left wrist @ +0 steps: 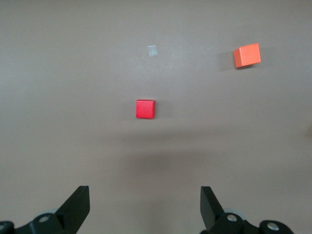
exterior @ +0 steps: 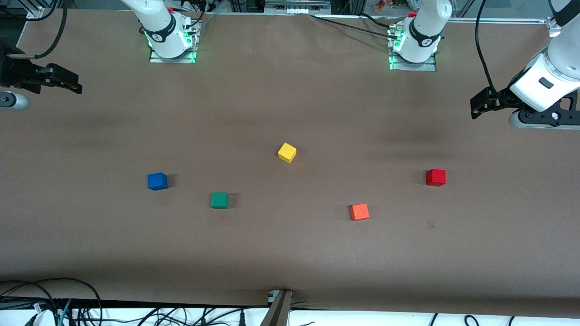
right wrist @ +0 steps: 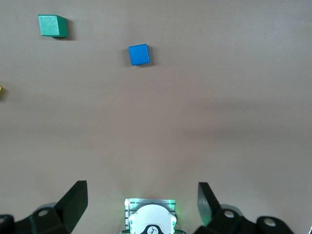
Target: Pass red block to right arm, stack on blue
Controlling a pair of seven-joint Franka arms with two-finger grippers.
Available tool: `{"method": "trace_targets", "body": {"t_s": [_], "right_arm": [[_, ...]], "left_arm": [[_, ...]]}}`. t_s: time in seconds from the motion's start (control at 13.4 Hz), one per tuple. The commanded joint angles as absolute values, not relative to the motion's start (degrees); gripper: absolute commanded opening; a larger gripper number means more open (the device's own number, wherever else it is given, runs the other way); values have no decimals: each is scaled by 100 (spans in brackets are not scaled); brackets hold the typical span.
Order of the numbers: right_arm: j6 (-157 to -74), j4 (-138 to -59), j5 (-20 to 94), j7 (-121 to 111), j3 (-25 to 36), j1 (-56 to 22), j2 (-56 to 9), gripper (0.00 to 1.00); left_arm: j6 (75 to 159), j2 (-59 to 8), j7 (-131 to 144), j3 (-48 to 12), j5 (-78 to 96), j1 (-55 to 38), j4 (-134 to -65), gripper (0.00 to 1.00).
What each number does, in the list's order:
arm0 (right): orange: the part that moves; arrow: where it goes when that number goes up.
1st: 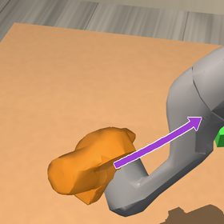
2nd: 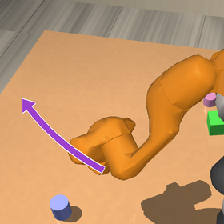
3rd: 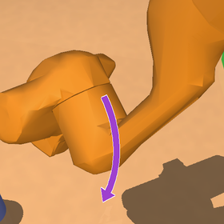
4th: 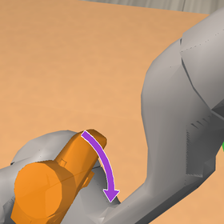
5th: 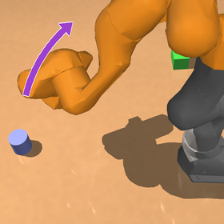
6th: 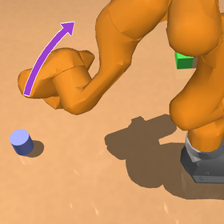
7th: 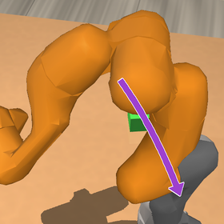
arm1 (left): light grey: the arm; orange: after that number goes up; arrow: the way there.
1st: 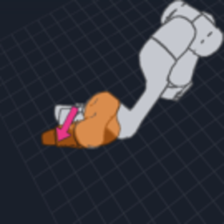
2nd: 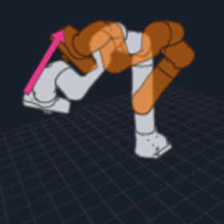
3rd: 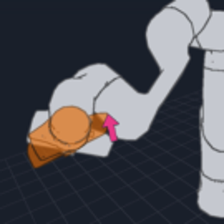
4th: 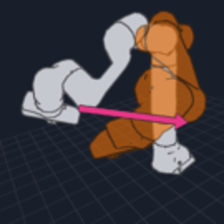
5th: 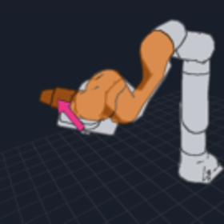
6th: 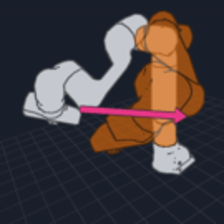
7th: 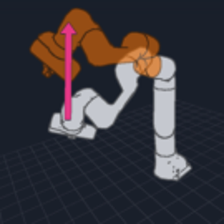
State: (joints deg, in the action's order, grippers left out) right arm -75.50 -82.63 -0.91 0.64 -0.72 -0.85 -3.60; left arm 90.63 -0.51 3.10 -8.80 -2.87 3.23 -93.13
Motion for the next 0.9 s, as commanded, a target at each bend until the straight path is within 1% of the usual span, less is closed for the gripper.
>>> {"method": "trace_targets", "body": {"t_s": [0.0, 0.45, 0.82], "right_arm": [[-7593, -8271, -53, -61, -70, -53, -352, 100], [-7594, -8112, -44, -79, -79, -53, -439, 100], [-7594, -8104, -35, -62, -79, -53, -457, 100]], "left_arm": [[8947, -132, 352, -896, -413, 325, -9114, 100], [8956, -167, 360, -888, -396, 360, -9114, 100], [8956, -342, 290, -888, -378, 360, -9175, 100]]}}
